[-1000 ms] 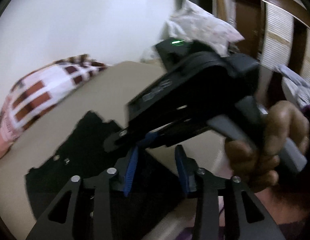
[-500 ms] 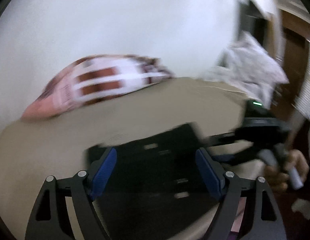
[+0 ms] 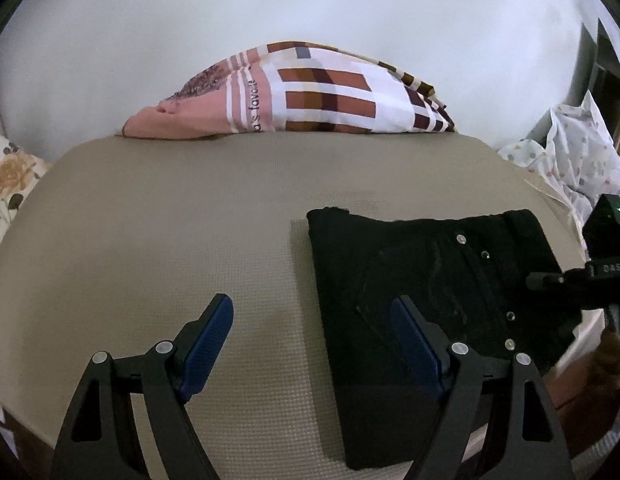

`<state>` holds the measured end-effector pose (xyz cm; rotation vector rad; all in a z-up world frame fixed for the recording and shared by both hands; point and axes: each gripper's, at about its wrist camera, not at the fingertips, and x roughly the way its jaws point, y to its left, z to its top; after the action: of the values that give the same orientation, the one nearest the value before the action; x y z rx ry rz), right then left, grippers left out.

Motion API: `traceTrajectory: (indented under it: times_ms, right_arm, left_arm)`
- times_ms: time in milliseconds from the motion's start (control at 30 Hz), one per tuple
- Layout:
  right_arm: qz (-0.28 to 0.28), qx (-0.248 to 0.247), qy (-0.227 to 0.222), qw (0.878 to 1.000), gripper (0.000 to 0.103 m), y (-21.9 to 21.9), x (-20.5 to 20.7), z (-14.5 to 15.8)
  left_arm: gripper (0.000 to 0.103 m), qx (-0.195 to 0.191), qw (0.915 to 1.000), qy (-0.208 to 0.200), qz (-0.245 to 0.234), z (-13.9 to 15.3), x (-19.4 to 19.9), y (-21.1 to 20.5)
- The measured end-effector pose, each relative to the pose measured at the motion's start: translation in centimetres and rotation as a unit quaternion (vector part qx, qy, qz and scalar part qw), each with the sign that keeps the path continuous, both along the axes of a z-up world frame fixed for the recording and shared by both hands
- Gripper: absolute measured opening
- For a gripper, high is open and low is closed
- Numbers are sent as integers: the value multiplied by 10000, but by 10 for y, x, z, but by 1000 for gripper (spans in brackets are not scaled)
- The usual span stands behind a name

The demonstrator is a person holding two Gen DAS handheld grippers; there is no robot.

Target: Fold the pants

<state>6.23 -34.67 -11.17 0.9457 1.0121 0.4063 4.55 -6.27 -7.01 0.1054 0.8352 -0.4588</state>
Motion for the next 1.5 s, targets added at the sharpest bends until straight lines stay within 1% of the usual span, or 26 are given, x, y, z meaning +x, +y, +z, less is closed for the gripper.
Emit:
traceTrajectory:
  times_ms: [100, 233, 300, 367, 400, 433, 467, 533, 567, 633, 700, 767, 833, 867, 900, 1000, 1100, 1167, 1267, 1300, 1367, 1433, 1500]
  right_arm:
    - [-113, 1, -56, 9999, 14, -8, -9, 5]
    - [-403, 148, 5, 9991, 14, -28, -17, 0]
    - [-344, 269, 8, 9990, 14, -31, -19, -7]
    - [-390, 359, 261, 9983, 14, -32, -16, -25]
    - [-434, 470, 265, 9976, 16, -35, -16, -31]
    - [-465, 681, 241, 9963, 21, -39, -17, -37]
    - [-592, 907, 302, 9937, 24, -45, -20, -45]
    - [-843, 1159, 223, 9894, 30, -55, -28, -47]
    - [-1069, 1162, 126, 9874, 32, -62, -35, -43]
    - [-1494, 984, -60, 9838, 34, -82, -57, -30]
    - [-1685, 1155, -308, 9784, 34, -91, -86, -14]
    - [-1524, 1127, -572, 9802, 34, -79, -112, 6]
    - [-1308, 1202, -636, 9820, 36, -60, -127, 15]
    - [-1196, 1208, -602, 9836, 37, -44, -132, 18]
    - [-1151, 1098, -553, 9857, 38, -35, -134, 18]
    - [-1073, 226, -386, 9932, 38, -4, -127, 17]
    - [-1047, -4, -310, 9940, 37, 10, -117, 8]
    - [-1040, -287, -245, 9939, 36, 12, -112, 5]
    - [-1178, -456, -71, 9920, 34, 11, -103, 2]
    - [-1244, -490, -70, 9910, 34, 11, -103, 3]
    - [-1361, -718, 10, 9881, 34, 14, -101, 7]
    - [-1426, -754, 44, 9869, 36, 17, -101, 8]
    - [-1502, -876, 83, 9847, 36, 18, -99, 7]
  left_arm:
    - [81, 46, 9998, -120, -159, 6, -4, -9]
    - [83, 153, 9988, -172, -435, 7, -9, -28]
    - [87, 181, 9982, -181, -538, 2, -12, -34]
    - [87, 294, 9976, -91, -617, -6, -11, -43]
    - [87, 345, 9973, -42, -653, -9, -11, -46]
    - [87, 395, 9968, -7, -688, -13, -10, -50]
    - [87, 442, 9965, 9, -713, -16, -10, -52]
    - [87, 646, 9952, 43, -736, -24, -8, -56]
    - [87, 722, 9947, 77, -733, -27, -7, -57]
    - [87, 803, 9941, 238, -692, -36, -2, -56]
    - [87, 679, 9950, 377, -635, -40, 2, -51]
    - [87, 443, 9962, 525, -528, -43, 7, -44]
    - [87, 335, 9965, 610, -466, -45, 9, -40]
    - [87, 296, 9965, 639, -444, -46, 9, -38]
    - [87, 263, 9966, 657, -425, -47, 9, -36]
    - [87, 247, 9965, 679, -428, -47, 9, -34]
    - [87, 248, 9963, 699, -439, -46, 8, -32]
    - [87, 205, 9966, 677, -426, -44, 8, -29]
    - [87, 112, 9967, 708, -393, -43, 9, -25]
    - [87, 78, 9966, 725, -376, -43, 9, -24]
    - [87, 21, 9966, 744, -362, -42, 9, -21]
    - [87, -21, 9967, 723, -365, -40, 9, -20]
    - [87, -22, 9966, 725, -389, -40, 8, -20]
